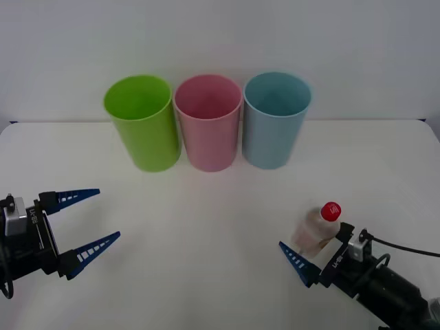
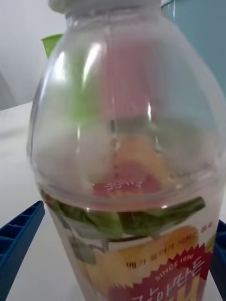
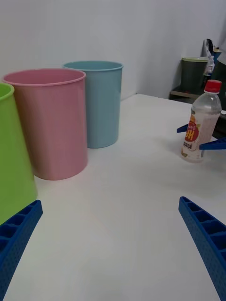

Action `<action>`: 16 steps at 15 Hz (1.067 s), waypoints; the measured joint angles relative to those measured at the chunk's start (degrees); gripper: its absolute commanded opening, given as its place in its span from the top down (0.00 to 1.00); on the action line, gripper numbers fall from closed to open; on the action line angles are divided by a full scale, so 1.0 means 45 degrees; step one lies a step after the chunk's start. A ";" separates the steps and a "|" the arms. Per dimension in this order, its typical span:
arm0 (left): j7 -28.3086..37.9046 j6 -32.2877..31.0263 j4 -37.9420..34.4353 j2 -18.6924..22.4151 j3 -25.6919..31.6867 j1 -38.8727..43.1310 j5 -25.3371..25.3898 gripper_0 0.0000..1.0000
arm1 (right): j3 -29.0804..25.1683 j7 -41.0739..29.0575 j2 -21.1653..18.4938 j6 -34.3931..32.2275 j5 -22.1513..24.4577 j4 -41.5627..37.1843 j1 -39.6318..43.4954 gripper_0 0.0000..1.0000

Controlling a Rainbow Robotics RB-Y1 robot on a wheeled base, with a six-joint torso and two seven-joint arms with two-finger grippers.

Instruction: Grasp the object on the table and drop it into the matching bin: aluminum can to the light blue bin, PET bottle to the pink bin.

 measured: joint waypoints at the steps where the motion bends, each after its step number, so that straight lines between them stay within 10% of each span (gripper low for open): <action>1: 0.0000 0.0000 0.0000 0.0000 0.0000 0.0000 0.0000 0.00 | 0.0001 0.0073 -0.0008 0.0000 -0.0064 0.0000 -0.0011 0.92; 16: 0.0000 0.0000 0.0000 0.0000 0.0000 0.0000 0.0000 0.00 | -0.0021 0.1683 -0.0044 -0.0221 -0.0885 0.0184 0.0042 1.00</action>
